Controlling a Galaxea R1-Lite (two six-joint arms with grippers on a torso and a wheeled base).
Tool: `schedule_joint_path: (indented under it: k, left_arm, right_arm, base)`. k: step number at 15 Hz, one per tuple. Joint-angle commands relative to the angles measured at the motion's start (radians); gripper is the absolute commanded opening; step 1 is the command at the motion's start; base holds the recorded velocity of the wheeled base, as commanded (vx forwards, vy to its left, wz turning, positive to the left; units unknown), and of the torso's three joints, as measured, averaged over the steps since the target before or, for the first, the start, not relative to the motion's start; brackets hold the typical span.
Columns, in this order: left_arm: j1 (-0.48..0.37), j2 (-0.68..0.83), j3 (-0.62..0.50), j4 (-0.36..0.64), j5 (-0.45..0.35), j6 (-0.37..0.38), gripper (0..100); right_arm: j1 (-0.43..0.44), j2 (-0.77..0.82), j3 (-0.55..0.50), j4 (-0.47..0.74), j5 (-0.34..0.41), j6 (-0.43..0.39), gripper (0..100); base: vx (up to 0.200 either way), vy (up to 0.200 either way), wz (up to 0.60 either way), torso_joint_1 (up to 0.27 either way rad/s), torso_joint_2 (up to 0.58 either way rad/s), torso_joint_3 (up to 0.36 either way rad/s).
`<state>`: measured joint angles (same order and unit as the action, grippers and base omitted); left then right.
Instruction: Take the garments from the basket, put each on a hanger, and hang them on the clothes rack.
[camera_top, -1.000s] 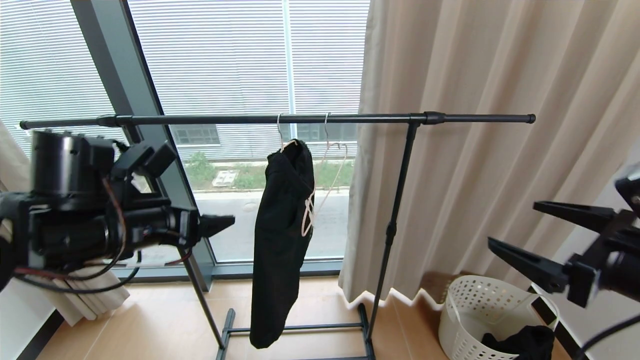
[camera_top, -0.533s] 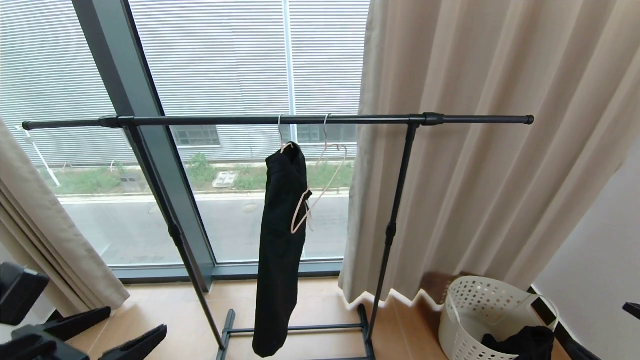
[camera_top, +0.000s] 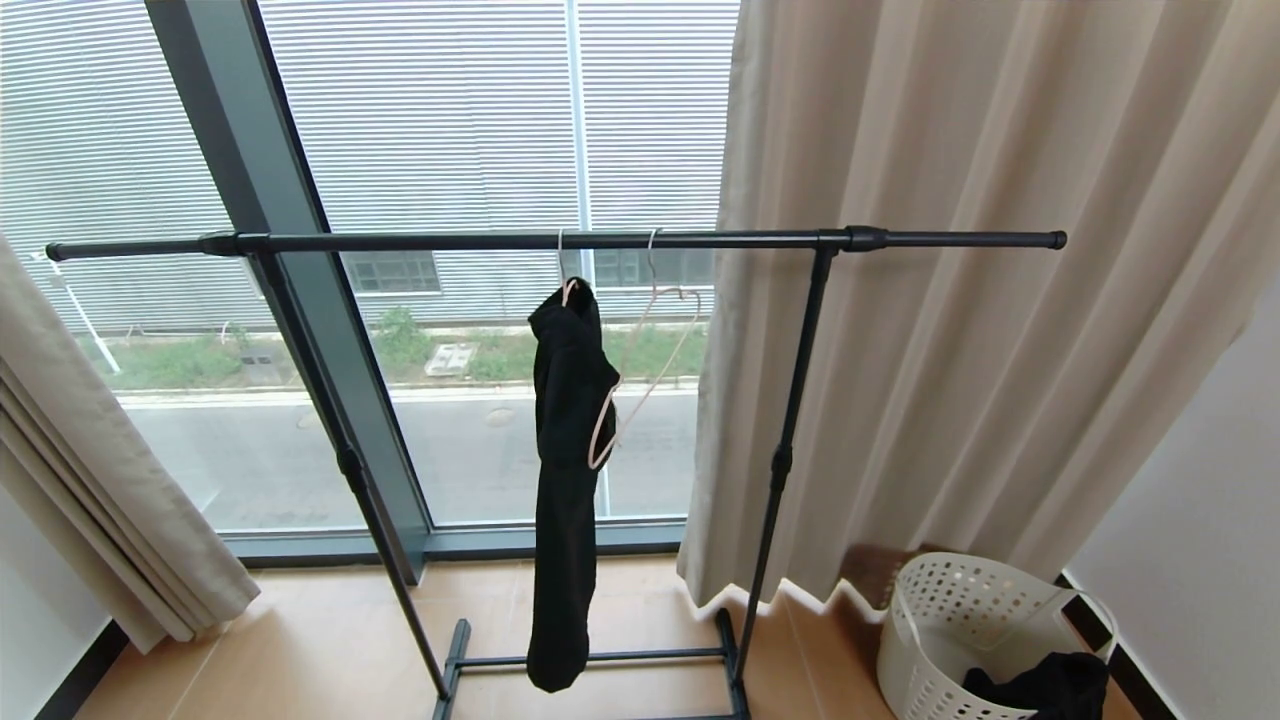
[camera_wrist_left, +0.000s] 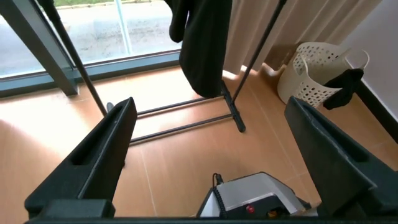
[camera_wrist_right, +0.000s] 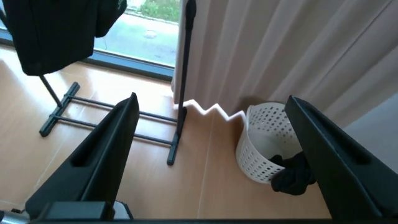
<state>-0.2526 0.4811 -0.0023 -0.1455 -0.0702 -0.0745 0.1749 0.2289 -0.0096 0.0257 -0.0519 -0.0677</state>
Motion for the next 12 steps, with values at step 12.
schedule_joint_path:
  k: [12]
  left_arm:
    - [0.26,-0.478,0.002,0.08,0.023,0.084,100]
  right_arm:
    - [-0.143,-0.172,-0.001,0.003,0.064,0.008,100]
  base:
    - [0.0,0.0,0.0,0.0,0.0,0.0]
